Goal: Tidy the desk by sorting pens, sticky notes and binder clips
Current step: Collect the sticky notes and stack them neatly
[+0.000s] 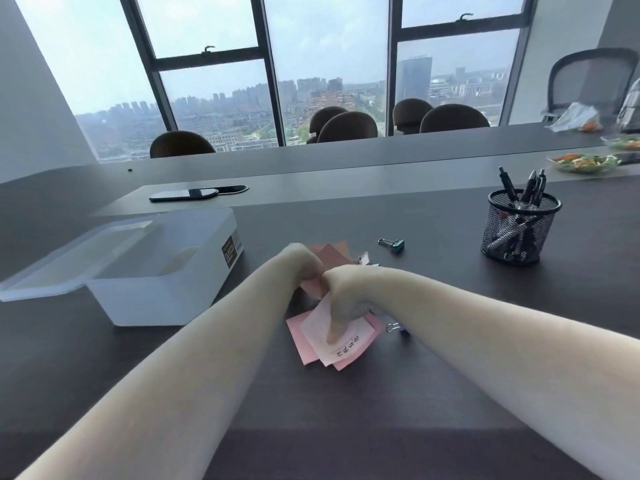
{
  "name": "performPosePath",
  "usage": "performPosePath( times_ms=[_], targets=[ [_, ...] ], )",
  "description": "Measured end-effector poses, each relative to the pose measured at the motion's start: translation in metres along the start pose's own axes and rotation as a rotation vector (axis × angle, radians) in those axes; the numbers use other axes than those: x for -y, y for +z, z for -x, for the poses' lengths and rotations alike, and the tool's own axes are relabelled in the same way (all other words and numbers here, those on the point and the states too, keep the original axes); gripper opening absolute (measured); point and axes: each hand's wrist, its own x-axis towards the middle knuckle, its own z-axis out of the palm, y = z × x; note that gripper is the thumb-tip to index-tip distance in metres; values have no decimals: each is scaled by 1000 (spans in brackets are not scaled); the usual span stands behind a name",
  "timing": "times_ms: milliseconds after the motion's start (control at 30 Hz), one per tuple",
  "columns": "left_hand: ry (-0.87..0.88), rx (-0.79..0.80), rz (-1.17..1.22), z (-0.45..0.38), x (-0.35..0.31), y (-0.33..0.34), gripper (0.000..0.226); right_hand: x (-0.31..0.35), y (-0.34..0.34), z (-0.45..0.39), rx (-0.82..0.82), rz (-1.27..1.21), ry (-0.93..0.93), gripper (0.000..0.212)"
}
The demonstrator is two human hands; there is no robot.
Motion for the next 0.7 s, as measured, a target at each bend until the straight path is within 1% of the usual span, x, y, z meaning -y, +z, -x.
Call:
performPosePath(
  times_ms=[33,100,133,200,300,367,400,467,533,600,700],
  targets=[
    [15,-26,-56,2,2,1,35,0,1,1,-6,-22,1,71],
    [30,-13,-69,-3,5,2,25,-2,3,3,-13,-118,6,76],
    [28,-12,-85,-5,5,1,27,-4,5,4,-13,-180,14,80],
    [19,1,-44,-5,3,0,32,-8,7,5,-14,-268,32,85],
    [40,4,95,-9,7,5,33,-17,7,7,-15,-293,39,83],
    [50,-48,137,-10,7,6,29,-23,4,9,-39,-303,46,84],
    [67,-109,190,-9,6,5,29,-26,3,10,-45,-310,52,84],
    [134,-192,493,-10,6,1,44,-29,0,12,-45,-302,72,79],
    [172,-232,695,-14,13,-1,47,-30,-2,12,-41,-289,87,68],
    [168,-216,944,-28,26,0,51,-31,-3,12,-55,-326,91,55],
    [233,-231,1069,-34,40,7,45,-35,-4,8,-81,-430,81,39]
  ],
)
